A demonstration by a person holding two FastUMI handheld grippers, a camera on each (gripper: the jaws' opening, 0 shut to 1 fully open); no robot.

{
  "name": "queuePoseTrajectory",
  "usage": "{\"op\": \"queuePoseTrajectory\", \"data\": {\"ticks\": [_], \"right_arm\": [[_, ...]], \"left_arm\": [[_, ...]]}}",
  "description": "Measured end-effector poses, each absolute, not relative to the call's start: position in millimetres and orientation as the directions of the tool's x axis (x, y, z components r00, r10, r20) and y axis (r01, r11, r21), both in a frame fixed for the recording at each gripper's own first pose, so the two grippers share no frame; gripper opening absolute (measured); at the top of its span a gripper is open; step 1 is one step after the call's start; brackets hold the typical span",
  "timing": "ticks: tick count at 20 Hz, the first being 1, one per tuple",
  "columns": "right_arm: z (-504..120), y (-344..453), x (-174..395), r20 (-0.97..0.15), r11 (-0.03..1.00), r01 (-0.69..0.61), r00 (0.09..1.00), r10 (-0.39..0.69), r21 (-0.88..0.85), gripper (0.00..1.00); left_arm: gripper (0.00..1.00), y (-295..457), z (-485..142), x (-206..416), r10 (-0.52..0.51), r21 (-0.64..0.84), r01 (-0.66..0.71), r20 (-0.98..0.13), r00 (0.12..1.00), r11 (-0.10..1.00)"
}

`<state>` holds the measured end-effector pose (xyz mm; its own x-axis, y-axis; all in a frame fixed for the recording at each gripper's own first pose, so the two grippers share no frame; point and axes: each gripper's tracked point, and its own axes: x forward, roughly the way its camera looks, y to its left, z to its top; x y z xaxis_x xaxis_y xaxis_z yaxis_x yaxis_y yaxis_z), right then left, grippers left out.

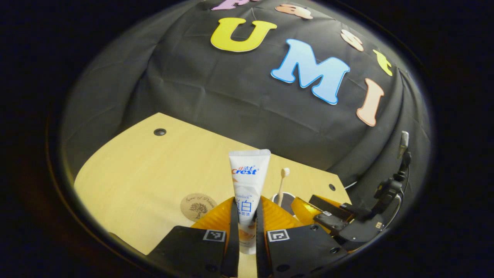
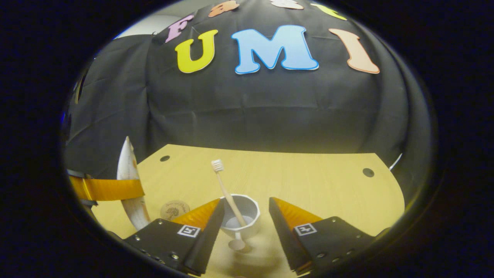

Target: Put the toothbrush and toothpaste on the desktop into the cup, then pick up the cup and place it on the coaster on the desktop.

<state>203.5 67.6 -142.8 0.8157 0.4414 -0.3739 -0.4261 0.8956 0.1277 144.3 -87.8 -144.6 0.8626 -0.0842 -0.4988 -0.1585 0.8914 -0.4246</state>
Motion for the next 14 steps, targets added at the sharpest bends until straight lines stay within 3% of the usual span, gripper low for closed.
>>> {"op": "queuePoseTrajectory", "data": {"ticks": [2, 3, 7, 14], "right_arm": [[-135, 51, 197, -0.365, 0.909, -0.4, 0.834, 0.413, 0.116, 0.86], [-132, 42, 194, -0.363, 0.916, -0.387, 0.843, 0.398, 0.105, 0.88], [-120, 6, 181, -0.347, 0.936, -0.337, 0.869, 0.352, 0.106, 0.88], [-136, -37, 153, -0.422, 0.957, -0.256, 0.858, 0.291, 0.14, 0.88]], "left_arm": [[0.25, -95, -147, 151, -0.112, -0.442, -0.136, -0.49, 0.864, 0.887], [0.25, -98, -147, 152, -0.123, -0.448, -0.123, -0.483, 0.867, 0.886], [0.25, -121, -134, 174, -0.197, -0.505, -0.04, -0.407, 0.892, 0.862], [0.24, -164, -115, 222, -0.272, -0.549, 0.107, -0.229, 0.935, 0.829]]}}
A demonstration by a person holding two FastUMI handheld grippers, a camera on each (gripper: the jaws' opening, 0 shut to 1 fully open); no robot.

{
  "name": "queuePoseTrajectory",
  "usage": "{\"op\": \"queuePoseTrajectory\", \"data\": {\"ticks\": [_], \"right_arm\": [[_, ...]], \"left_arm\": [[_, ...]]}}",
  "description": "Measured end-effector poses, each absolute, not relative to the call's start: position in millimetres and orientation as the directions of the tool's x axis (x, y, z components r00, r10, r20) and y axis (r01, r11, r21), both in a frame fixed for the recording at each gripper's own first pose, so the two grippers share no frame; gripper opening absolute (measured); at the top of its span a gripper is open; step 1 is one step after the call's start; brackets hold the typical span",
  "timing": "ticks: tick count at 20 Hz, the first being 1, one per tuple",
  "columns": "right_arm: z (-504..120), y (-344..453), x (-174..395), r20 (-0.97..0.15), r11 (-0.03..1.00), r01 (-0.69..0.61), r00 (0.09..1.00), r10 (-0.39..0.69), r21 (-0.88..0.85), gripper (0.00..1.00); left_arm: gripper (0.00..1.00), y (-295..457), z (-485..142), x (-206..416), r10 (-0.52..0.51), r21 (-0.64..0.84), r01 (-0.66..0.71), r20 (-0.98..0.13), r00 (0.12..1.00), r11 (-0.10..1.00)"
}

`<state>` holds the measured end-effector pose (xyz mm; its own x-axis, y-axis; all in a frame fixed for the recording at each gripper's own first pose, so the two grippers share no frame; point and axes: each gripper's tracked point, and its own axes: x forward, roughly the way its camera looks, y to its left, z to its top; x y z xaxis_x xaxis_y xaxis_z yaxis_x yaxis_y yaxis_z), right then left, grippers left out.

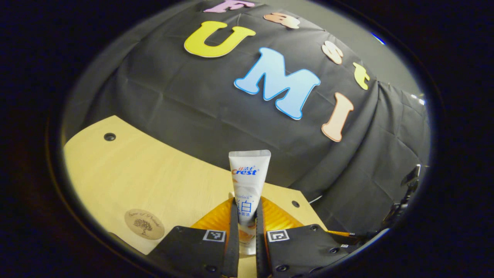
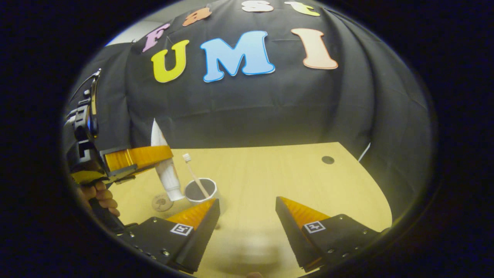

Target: Put the toothbrush and toothpaste on the desktop into the cup, then pick up the cup and place it on the coaster on the desktop.

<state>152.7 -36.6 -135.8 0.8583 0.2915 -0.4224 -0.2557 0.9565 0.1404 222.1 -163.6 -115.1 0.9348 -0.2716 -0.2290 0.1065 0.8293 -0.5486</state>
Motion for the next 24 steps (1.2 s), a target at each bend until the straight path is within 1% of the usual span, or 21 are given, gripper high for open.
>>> {"op": "queuePoseTrajectory", "data": {"ticks": [2, 5, 8, 11, 15, 16, 18, 23, 24], "right_arm": [[-142, -47, 148, -0.437, 0.962, -0.238, 0.857, 0.273, 0.136, 0.88], [-155, -54, 141, -0.479, 0.964, -0.225, 0.837, 0.264, 0.138, 0.88], [-160, -55, 138, -0.503, 0.962, -0.209, 0.821, 0.269, 0.173, 0.88], [-167, -56, 138, -0.519, 0.962, -0.189, 0.812, 0.266, 0.198, 0.88], [-173, -55, 137, -0.536, 0.959, -0.182, 0.799, 0.272, 0.216, 0.88], [-173, -53, 137, -0.539, 0.958, -0.186, 0.796, 0.277, 0.218, 0.88], [-176, -51, 133, -0.545, 0.959, -0.192, 0.791, 0.278, 0.21, 0.88], [-176, -39, 127, -0.55, 0.957, -0.219, 0.784, 0.288, 0.19, 0.88], [-175, -37, 126, -0.549, 0.956, -0.223, 0.783, 0.291, 0.188, 0.88]], "left_arm": [[0.25, -169, -117, 235, -0.269, -0.547, 0.123, -0.195, 0.943, 0.828], [0.25, -176, -132, 248, -0.259, -0.525, 0.13, -0.179, 0.949, 0.841], [0.24, -172, -130, 251, -0.218, -0.444, 0.145, -0.118, 0.969, 0.884], [0.24, -173, -132, 247, -0.202, -0.375, 0.161, -0.072, 0.977, 0.913], [0.26, -181, -155, 245, -0.202, -0.351, 0.161, -0.085, 0.976, 0.922], [0.28, -181, -163, 246, -0.192, -0.332, 0.149, -0.102, 0.976, 0.931], [0.37, -189, -162, 242, -0.223, -0.336, 0.176, -0.108, 0.969, 0.925], [0.94, -186, -148, 239, -0.238, -0.327, 0.197, -0.091, 0.967, 0.924], [0.94, -183, -145, 236, -0.243, -0.331, 0.201, -0.089, 0.966, 0.922]]}}
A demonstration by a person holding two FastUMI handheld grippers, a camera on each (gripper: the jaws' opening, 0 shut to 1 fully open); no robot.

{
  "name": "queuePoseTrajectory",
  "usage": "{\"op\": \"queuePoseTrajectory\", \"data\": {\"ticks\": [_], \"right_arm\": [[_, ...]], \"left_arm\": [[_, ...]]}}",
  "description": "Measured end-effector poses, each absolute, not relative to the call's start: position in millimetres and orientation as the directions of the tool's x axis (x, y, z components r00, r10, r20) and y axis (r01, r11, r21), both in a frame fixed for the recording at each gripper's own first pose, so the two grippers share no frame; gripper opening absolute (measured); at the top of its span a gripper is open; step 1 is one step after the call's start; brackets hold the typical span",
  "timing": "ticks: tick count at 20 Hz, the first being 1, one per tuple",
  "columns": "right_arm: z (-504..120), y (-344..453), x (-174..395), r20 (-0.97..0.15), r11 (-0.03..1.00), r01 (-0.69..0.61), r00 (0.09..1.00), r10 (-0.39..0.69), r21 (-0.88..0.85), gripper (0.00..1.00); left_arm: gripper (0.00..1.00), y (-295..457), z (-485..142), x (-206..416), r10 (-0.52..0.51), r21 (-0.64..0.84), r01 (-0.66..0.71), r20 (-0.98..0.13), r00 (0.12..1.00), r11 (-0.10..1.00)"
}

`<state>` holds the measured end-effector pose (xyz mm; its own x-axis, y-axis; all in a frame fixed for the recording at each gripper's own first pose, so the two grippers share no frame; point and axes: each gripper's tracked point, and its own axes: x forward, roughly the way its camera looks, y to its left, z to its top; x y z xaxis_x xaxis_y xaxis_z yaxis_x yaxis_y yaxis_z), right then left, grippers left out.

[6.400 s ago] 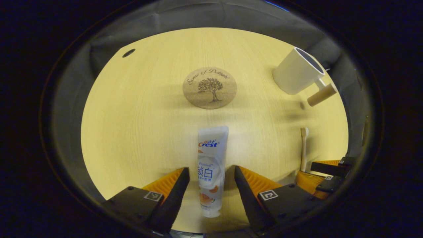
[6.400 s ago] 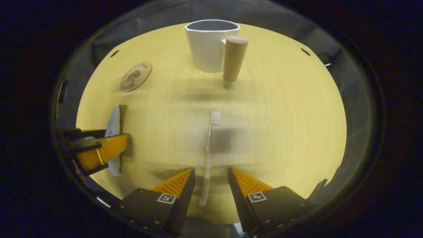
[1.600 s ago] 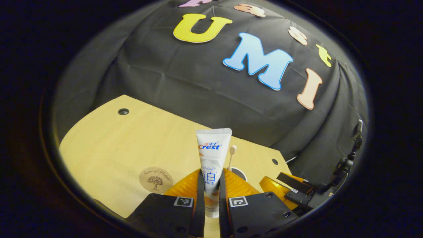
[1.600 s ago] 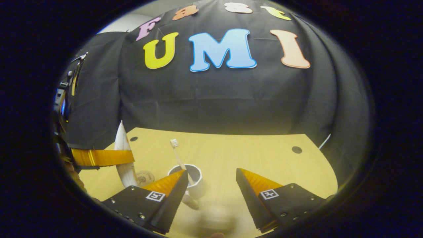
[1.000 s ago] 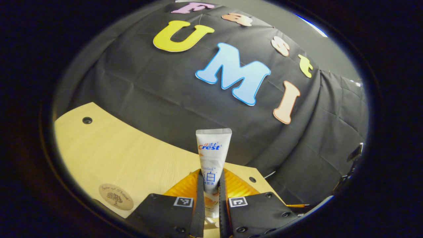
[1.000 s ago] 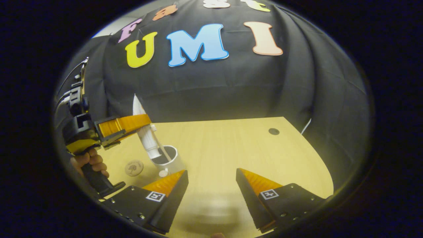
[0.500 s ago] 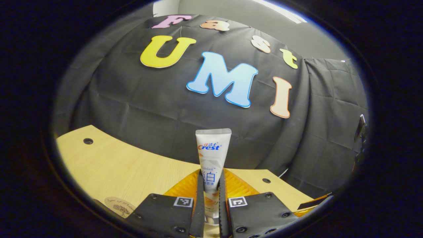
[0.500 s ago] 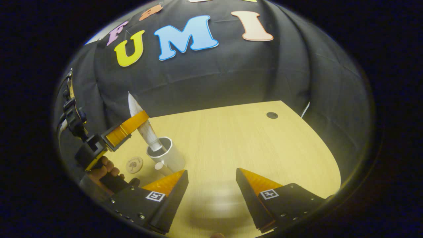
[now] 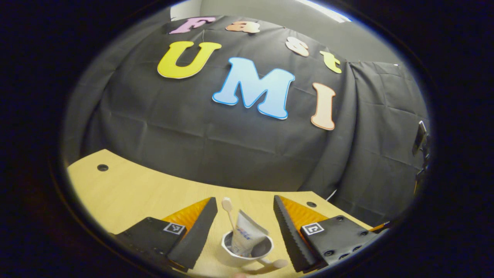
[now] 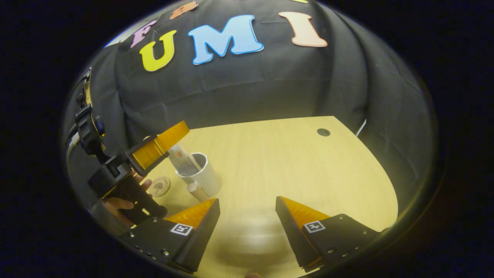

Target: Put the toothbrush and toothpaste on the desktop into the cup, then pick up the cup and place it on the coaster on the desktop.

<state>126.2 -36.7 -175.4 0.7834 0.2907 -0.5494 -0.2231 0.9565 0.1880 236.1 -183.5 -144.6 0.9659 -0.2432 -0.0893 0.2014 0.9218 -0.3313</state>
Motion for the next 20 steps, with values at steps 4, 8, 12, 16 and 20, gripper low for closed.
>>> {"op": "queuePoseTrajectory", "data": {"ticks": [4, 8, 12, 16, 20], "right_arm": [[-176, -31, 127, -0.564, 0.963, -0.239, 0.781, 0.267, 0.125, 0.89], [-174, -15, 128, -0.581, 0.959, -0.256, 0.765, 0.279, 0.123, 0.88], [-178, 13, 126, -0.611, 0.947, -0.298, 0.73, 0.308, 0.121, 0.88], [-178, 35, 129, -0.628, 0.927, -0.358, 0.697, 0.347, 0.114, 0.89], [-181, 51, 138, -0.637, 0.912, -0.392, 0.674, 0.373, 0.12, 0.89]], "left_arm": [[0.95, -171, -135, 227, -0.236, -0.36, 0.185, -0.103, 0.966, 0.914], [0.96, -149, -123, 214, -0.209, -0.323, 0.164, -0.11, 0.972, 0.932], [0.96, -131, -107, 198, -0.195, -0.304, 0.152, -0.118, 0.974, 0.94], [0.95, -111, -99, 186, -0.167, -0.3, 0.124, -0.122, 0.978, 0.946], [0.96, -91, -97, 173, -0.144, -0.321, 0.097, -0.127, 0.981, 0.942]]}}
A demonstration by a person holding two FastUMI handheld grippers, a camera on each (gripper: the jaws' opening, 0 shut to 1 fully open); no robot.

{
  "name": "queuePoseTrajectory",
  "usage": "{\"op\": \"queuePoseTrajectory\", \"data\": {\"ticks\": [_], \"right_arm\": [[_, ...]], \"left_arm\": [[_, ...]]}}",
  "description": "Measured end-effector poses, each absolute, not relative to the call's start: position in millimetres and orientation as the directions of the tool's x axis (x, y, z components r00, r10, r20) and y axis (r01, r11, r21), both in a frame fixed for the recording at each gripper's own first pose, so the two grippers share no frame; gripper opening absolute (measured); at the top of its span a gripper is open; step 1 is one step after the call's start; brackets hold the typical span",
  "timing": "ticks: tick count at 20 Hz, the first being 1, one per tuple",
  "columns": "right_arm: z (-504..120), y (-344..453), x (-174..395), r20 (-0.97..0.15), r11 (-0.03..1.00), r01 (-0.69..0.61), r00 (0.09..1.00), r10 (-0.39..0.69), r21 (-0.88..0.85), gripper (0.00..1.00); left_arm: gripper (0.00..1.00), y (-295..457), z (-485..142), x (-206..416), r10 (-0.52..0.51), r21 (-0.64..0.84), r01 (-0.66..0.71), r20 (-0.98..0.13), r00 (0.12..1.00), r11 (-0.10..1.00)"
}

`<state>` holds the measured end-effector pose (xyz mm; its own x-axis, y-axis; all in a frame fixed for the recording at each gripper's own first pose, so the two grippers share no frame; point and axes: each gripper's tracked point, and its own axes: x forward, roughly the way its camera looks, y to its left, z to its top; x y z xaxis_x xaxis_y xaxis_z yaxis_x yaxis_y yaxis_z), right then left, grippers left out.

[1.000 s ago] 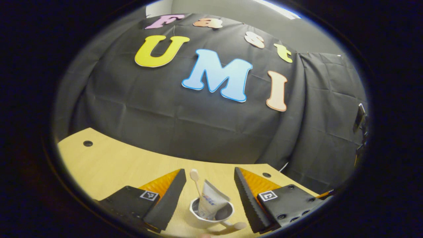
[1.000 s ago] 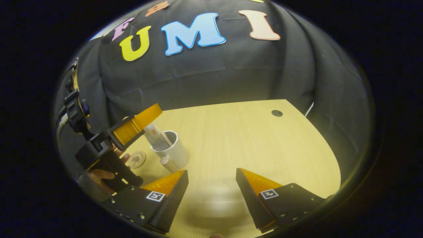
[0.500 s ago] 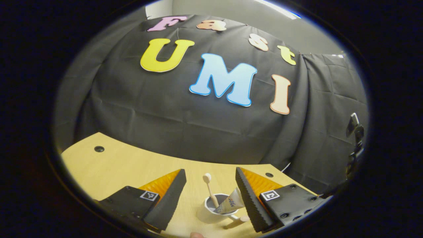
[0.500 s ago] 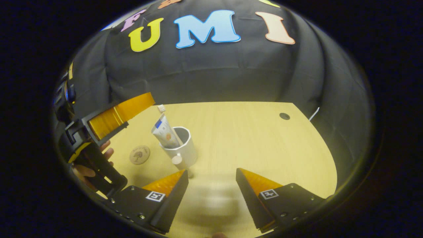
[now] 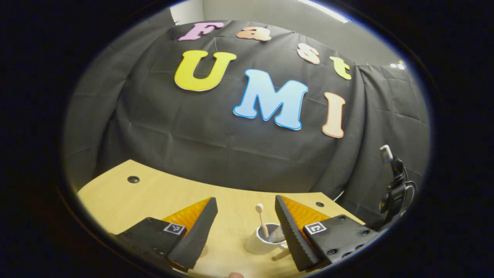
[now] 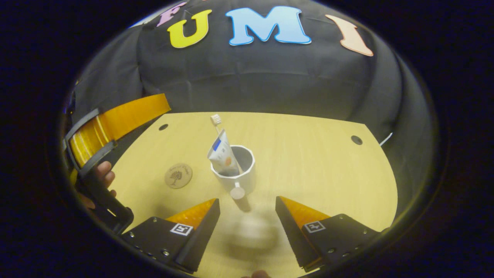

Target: Put the toothbrush and toothpaste on the desktop into the cup, then pick up the cup and place it on the coaster on the desktop.

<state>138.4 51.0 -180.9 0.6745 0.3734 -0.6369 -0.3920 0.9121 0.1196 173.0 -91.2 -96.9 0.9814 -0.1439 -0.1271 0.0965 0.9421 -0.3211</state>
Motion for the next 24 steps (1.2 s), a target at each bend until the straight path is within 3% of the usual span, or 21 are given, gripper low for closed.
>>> {"op": "queuePoseTrajectory", "data": {"ticks": [7, 8, 10, 11, 12, 24], "right_arm": [[-198, 69, 155, -0.707, 0.889, -0.452, 0.604, 0.369, 0.078, 0.89], [-200, 71, 158, -0.717, 0.887, -0.457, 0.595, 0.364, 0.071, 0.89], [-208, 75, 162, -0.749, 0.879, -0.472, 0.56, 0.353, 0.061, 0.89], [-212, 77, 163, -0.763, 0.875, -0.48, 0.542, 0.352, 0.063, 0.89], [-213, 78, 163, -0.779, 0.871, -0.488, 0.52, 0.35, 0.066, 0.89], [-255, 90, 177, -0.898, 0.867, -0.492, 0.341, 0.278, 0.081, 0.9]], "left_arm": [[0.96, -45, -116, 150, -0.061, -0.356, -0.013, -0.196, 0.979, 0.934], [1.0, -41, -117, 146, -0.054, -0.364, -0.025, -0.204, 0.977, 0.931], [0.96, -33, -120, 140, -0.037, -0.37, -0.047, -0.217, 0.976, 0.928], [1.0, -29, -120, 138, -0.031, -0.373, -0.054, -0.22, 0.975, 0.926], [0.96, -27, -121, 136, -0.027, -0.375, -0.061, -0.225, 0.974, 0.925], [0.96, 0, -141, 111, 0.033, -0.371, -0.142, -0.286, 0.958, 0.918]]}}
